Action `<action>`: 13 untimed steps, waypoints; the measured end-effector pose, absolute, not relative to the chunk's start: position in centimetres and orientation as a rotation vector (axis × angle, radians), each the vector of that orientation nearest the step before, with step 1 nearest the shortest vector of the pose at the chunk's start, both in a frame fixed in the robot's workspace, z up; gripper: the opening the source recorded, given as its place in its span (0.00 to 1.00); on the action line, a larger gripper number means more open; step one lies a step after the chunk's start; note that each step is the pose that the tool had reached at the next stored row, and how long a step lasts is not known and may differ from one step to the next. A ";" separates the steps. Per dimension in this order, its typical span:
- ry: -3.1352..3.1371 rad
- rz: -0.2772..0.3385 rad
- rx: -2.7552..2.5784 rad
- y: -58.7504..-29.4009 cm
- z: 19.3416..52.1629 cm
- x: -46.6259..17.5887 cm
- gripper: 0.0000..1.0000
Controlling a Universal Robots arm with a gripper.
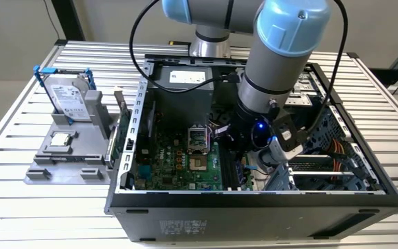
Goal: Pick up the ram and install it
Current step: 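Insert the ram into the slot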
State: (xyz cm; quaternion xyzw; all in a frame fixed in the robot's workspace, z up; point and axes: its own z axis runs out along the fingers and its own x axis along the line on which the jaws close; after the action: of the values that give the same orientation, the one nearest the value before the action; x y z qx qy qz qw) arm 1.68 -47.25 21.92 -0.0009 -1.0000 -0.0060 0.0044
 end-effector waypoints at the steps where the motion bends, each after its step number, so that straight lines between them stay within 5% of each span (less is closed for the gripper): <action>1: -3.133 -0.019 -0.003 -47.2 21.9 1.7 0.00; 13: -3.133 -0.019 -0.003 -47.3 21.7 1.7 0.00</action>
State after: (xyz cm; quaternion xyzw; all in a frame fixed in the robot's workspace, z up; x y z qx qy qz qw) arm 1.70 -47.34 21.73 -0.0009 -1.0000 -0.0060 0.0044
